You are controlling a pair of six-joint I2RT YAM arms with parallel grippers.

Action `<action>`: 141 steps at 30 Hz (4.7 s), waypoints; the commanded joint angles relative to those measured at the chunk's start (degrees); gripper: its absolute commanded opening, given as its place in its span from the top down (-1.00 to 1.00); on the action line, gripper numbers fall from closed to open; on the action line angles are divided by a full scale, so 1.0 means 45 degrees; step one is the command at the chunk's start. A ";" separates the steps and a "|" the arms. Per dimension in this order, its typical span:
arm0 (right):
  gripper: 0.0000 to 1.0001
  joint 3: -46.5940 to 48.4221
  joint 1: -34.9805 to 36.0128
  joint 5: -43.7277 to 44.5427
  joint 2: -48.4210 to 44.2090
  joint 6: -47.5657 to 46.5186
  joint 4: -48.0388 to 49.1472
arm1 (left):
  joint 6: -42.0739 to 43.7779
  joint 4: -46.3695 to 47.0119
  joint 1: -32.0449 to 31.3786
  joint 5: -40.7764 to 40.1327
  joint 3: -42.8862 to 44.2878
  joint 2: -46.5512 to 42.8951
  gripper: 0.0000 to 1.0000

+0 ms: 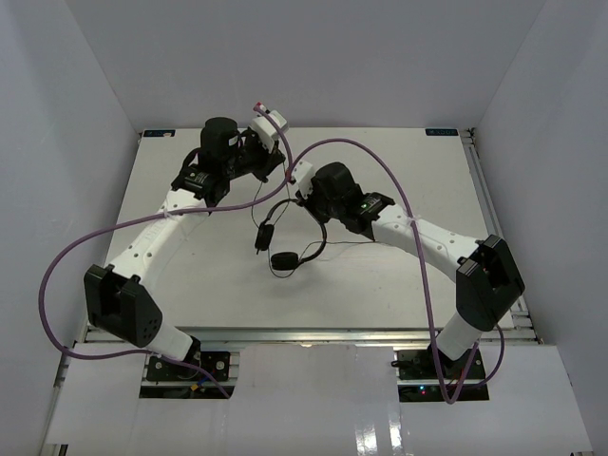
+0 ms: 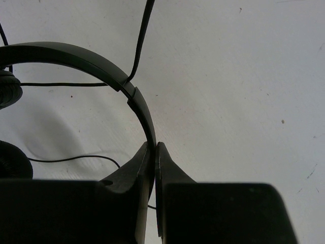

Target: Wrap the headphones

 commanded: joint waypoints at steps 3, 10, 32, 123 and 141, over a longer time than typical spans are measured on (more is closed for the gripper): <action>0.85 0.0673 -0.0325 0.0182 0.0192 0.0194 -0.0313 | 0.0170 -0.0022 0.0014 -0.0031 0.0251 -0.1090 1.00; 0.85 0.1004 -0.0869 0.0126 0.0191 0.0131 -0.0634 | 0.0451 -0.0198 0.0014 -0.0333 -0.0089 -0.1392 1.00; 0.85 0.2502 -0.1331 0.0758 0.1515 0.0053 -0.1068 | -0.1881 -0.1273 0.0014 0.2456 0.0372 -0.1507 1.00; 0.85 0.4595 -0.3498 -0.2784 0.2258 0.2694 -0.2430 | -0.8459 0.4102 -0.4015 0.2327 -0.4782 -0.0360 0.68; 0.85 0.4801 -0.3988 -0.3360 0.1917 0.2948 -0.2470 | -0.8632 0.4756 -0.4032 0.1731 -0.6738 -0.1424 0.55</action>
